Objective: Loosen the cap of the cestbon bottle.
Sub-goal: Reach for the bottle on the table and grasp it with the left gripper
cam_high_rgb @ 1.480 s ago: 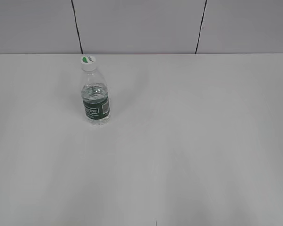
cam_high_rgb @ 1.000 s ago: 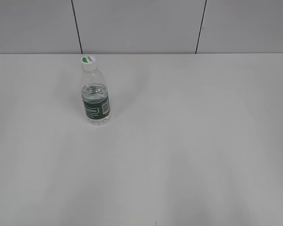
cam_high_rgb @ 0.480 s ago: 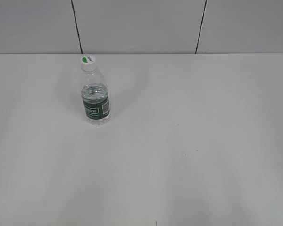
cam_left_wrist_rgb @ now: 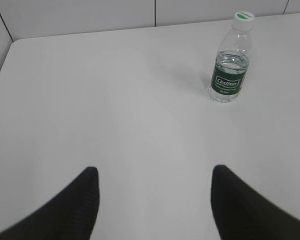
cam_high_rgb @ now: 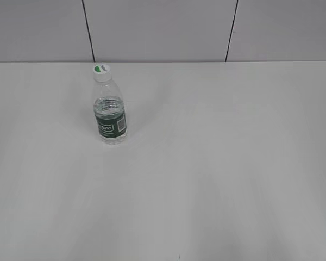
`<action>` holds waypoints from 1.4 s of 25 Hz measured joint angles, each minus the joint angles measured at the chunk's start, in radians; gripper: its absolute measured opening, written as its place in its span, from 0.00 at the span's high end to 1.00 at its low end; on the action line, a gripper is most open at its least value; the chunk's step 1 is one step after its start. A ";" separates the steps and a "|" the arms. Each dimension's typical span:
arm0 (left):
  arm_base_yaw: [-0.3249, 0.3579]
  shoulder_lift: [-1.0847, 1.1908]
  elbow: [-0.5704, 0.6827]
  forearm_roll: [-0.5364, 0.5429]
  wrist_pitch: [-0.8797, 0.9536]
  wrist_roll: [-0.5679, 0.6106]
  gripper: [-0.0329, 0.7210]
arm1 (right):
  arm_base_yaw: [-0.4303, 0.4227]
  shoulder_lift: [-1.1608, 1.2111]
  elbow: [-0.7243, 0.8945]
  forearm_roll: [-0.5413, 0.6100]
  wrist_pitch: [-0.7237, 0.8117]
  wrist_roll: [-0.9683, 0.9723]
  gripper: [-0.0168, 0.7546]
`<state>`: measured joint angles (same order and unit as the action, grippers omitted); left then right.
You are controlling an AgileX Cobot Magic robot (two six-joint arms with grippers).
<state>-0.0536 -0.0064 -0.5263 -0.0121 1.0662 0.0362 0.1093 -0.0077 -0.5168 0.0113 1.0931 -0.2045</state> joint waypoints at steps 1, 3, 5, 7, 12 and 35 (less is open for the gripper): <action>0.000 0.000 0.000 0.000 0.000 0.000 0.37 | 0.000 0.000 0.000 0.000 0.000 0.000 0.25; 0.000 0.000 -0.003 0.000 -0.007 0.000 0.37 | 0.000 0.000 0.000 0.000 0.000 0.000 0.25; 0.000 0.001 -0.022 0.000 -0.036 0.000 0.37 | 0.000 0.000 0.000 0.000 0.000 0.000 0.25; 0.000 0.018 -0.052 0.000 -0.074 0.000 0.37 | 0.000 0.000 0.000 0.000 0.000 0.000 0.25; 0.000 0.131 -0.145 0.012 -0.185 0.000 0.37 | 0.000 0.000 0.000 0.000 0.000 0.000 0.25; 0.000 0.994 -0.389 0.043 -1.094 0.012 0.37 | 0.000 0.000 0.000 0.000 0.000 0.000 0.25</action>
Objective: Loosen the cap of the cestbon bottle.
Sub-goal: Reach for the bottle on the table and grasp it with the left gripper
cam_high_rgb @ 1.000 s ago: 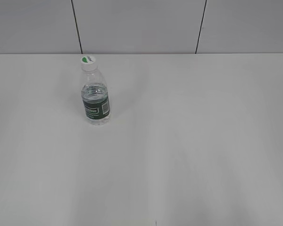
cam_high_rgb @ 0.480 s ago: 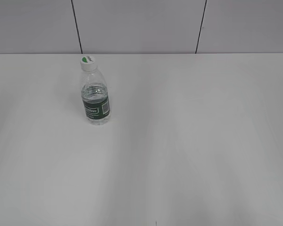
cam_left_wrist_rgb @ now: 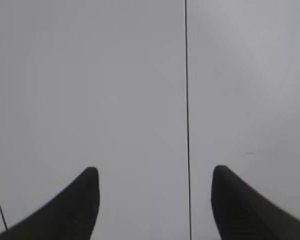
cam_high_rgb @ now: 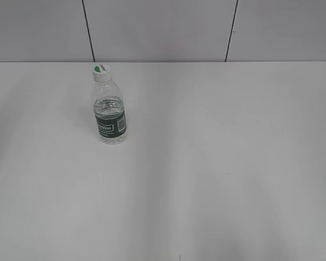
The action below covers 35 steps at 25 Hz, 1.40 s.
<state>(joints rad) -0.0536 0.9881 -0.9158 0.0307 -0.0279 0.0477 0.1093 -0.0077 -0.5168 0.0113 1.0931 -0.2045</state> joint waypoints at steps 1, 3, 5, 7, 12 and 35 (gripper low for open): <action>0.000 0.019 0.000 0.000 -0.016 0.000 0.37 | 0.000 0.000 0.000 0.000 0.000 0.000 0.25; 0.000 0.059 0.000 0.006 -0.058 0.000 0.37 | 0.000 0.000 0.000 0.000 0.000 0.000 0.25; 0.000 0.111 0.000 0.048 -0.097 0.000 0.37 | 0.000 0.000 0.000 0.000 0.000 0.001 0.25; 0.000 0.166 0.000 0.095 -0.142 0.000 0.37 | 0.000 0.000 0.000 0.000 0.000 0.001 0.25; 0.000 0.335 0.001 0.106 -0.272 0.000 0.37 | 0.000 0.000 0.000 0.000 0.000 0.005 0.25; 0.069 0.912 0.107 0.285 -1.006 -0.068 0.37 | 0.000 0.000 0.000 0.000 0.000 0.009 0.25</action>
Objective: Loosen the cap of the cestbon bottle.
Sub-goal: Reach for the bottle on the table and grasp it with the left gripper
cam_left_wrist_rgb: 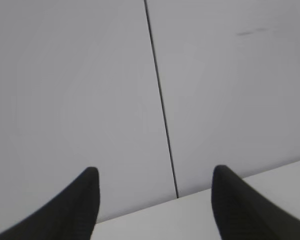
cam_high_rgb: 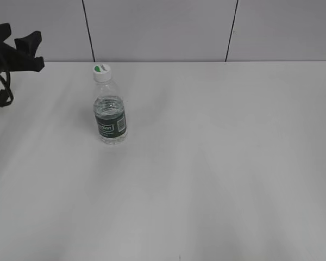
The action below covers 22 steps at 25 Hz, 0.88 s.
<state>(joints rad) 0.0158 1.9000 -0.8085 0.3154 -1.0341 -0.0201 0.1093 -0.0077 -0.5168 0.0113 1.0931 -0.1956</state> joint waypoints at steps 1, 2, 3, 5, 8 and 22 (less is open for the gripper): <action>0.009 0.012 0.017 0.004 -0.026 0.000 0.37 | 0.000 0.000 0.000 0.000 0.000 0.000 0.25; 0.015 0.023 0.030 0.010 -0.052 -0.001 0.37 | 0.000 0.000 0.000 0.000 0.000 0.000 0.25; 0.017 0.031 0.047 0.019 -0.073 -0.001 0.37 | 0.000 0.000 0.000 0.000 0.000 0.000 0.25; 0.018 0.046 0.077 0.051 -0.104 -0.001 0.37 | 0.000 0.000 0.000 0.000 0.000 0.000 0.25; 0.018 0.056 0.132 0.120 -0.154 -0.002 0.37 | 0.000 0.000 0.000 0.000 0.000 0.000 0.25; 0.017 0.057 0.300 0.520 -0.170 0.020 0.37 | 0.000 0.000 0.000 0.000 0.000 0.000 0.25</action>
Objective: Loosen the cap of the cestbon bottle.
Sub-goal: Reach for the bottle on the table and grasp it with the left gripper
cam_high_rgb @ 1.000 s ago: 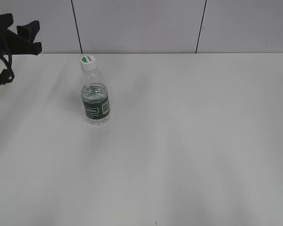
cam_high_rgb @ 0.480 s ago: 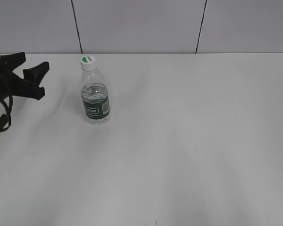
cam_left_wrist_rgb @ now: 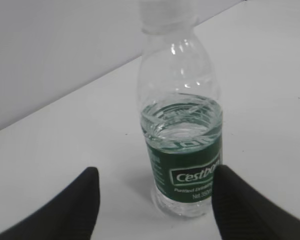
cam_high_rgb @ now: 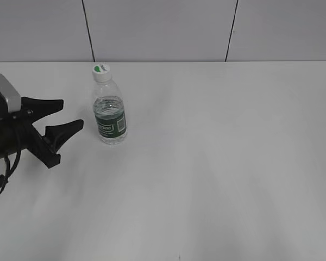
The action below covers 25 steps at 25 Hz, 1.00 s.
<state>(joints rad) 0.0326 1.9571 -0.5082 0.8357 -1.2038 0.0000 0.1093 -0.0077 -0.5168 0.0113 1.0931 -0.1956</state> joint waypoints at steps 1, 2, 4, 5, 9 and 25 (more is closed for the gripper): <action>0.000 0.001 0.000 0.012 0.000 0.000 0.37 | 0.000 0.000 0.000 0.000 0.000 0.000 0.25; 0.000 0.001 0.000 0.024 0.000 0.000 0.37 | 0.000 0.000 0.000 0.000 0.000 0.000 0.25; 0.000 0.001 0.000 0.033 0.000 0.000 0.37 | 0.000 0.000 0.000 0.000 0.000 0.000 0.25; 0.000 0.001 0.000 0.036 0.000 0.000 0.37 | 0.000 0.000 0.000 0.000 0.000 0.000 0.25; 0.000 0.001 0.000 0.036 0.000 0.000 0.37 | 0.000 0.000 0.000 0.000 0.000 0.000 0.25; -0.029 0.006 0.010 0.024 -0.002 -0.106 0.29 | 0.000 0.000 0.000 0.000 0.000 0.001 0.25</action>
<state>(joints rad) 0.0034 1.9628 -0.4982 0.8595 -1.2058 -0.1059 0.1093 -0.0077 -0.5168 0.0113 1.0931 -0.1945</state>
